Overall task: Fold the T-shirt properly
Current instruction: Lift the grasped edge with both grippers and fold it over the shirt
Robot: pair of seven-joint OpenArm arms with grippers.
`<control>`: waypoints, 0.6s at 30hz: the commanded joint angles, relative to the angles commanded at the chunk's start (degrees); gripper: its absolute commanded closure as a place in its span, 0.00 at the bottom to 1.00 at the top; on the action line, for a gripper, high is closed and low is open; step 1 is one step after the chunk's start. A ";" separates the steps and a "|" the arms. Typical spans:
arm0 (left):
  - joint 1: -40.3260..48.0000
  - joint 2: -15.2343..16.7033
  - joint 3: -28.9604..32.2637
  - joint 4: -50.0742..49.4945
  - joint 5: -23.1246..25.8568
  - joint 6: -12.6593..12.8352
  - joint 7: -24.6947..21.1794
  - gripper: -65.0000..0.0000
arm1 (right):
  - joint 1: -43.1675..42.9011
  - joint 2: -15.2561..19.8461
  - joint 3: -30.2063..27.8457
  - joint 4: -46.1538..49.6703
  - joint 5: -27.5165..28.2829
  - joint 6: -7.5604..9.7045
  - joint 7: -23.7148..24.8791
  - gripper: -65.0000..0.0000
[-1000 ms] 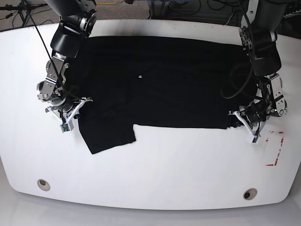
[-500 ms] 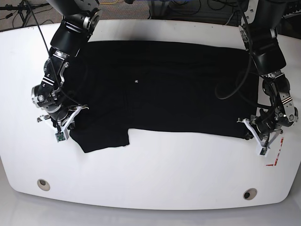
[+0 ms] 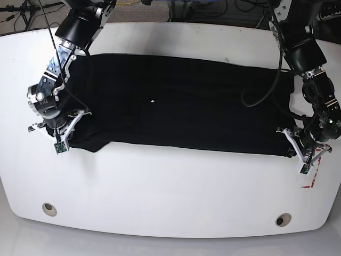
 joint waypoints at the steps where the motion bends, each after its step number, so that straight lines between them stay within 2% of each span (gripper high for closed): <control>1: 0.62 0.00 0.00 0.70 0.00 0.00 0.00 1.00 | -0.79 0.00 0.00 0.88 0.00 0.00 -0.26 0.99; 7: 4.92 -1.05 0.00 4.84 0.00 0.00 0.00 1.00 | -6.33 -0.26 0.00 6.33 0.00 0.00 -1.05 0.99; 11: 8.44 -1.32 0.00 7.56 0.00 0.00 0.00 1.00 | -9.93 -2.29 0.35 8.70 0.00 0.00 -1.05 0.99; 18: 16.18 -1.32 -0.09 12.04 0.00 0.00 1.05 1.00 | -15.38 -2.99 0.35 9.41 0.00 0.00 -1.05 0.99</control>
